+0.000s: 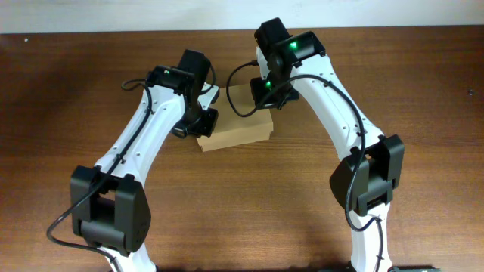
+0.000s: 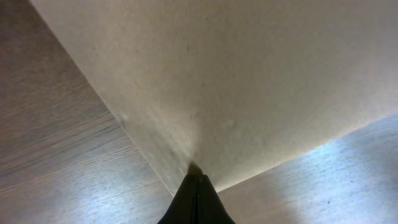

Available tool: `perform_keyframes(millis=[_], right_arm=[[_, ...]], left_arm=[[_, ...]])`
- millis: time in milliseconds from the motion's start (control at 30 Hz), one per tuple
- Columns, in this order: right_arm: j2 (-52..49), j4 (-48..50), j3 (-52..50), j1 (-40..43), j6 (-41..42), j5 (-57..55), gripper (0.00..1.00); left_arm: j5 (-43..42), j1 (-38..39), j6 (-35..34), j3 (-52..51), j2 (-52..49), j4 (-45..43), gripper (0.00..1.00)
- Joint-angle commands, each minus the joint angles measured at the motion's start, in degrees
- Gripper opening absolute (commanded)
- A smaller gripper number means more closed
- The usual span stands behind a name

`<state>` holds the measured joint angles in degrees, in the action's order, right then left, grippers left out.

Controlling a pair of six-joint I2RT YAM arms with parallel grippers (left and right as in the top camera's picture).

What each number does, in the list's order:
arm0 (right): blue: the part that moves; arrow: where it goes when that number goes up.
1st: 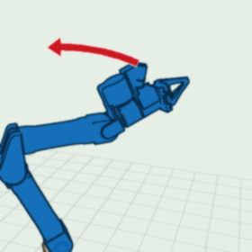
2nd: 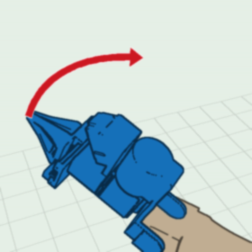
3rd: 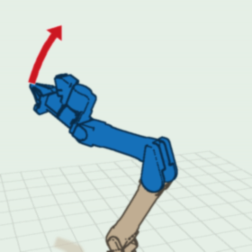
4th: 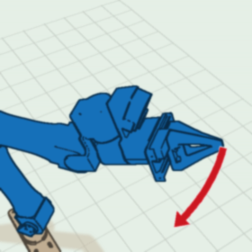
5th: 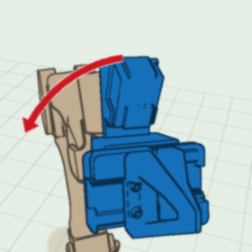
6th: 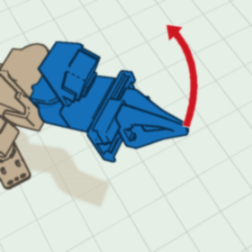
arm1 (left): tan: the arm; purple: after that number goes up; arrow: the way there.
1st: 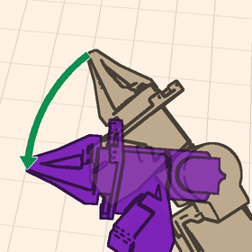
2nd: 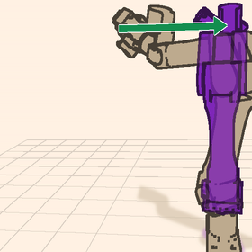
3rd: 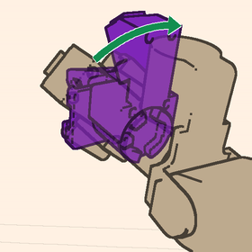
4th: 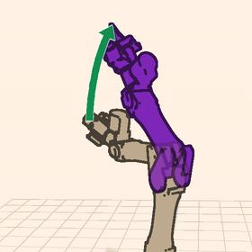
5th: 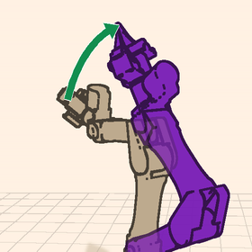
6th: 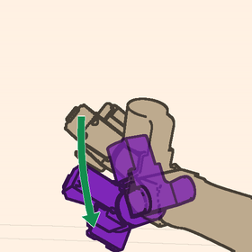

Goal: Pack container

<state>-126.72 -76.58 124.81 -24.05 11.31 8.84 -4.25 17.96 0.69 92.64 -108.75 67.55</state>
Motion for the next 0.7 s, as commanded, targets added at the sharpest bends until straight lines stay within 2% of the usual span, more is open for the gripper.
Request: perform_keyframes(millis=[0,367,467,667], right_arm=[[0.5,1.7,-2.5,-0.3,-0.6,-1.0,0.04],[-0.3,5.1,-9.4,-0.3,-1.2,-0.7,0.04],[0.9,5.5,-6.7,0.2,-1.5,-0.7,0.04],[4.6,4.3,4.9,2.1,-2.5,-4.2,0.04]], left_arm=[[-1.1,0.3,0.9,-3.6,0.8,-1.8,0.01],[-0.9,0.3,0.9,-5.7,0.8,-6.9,0.01],[0.4,0.3,0.9,-2.7,1.0,-5.3,0.01],[8.7,-0.2,0.9,9.8,2.0,0.1,0.02]])
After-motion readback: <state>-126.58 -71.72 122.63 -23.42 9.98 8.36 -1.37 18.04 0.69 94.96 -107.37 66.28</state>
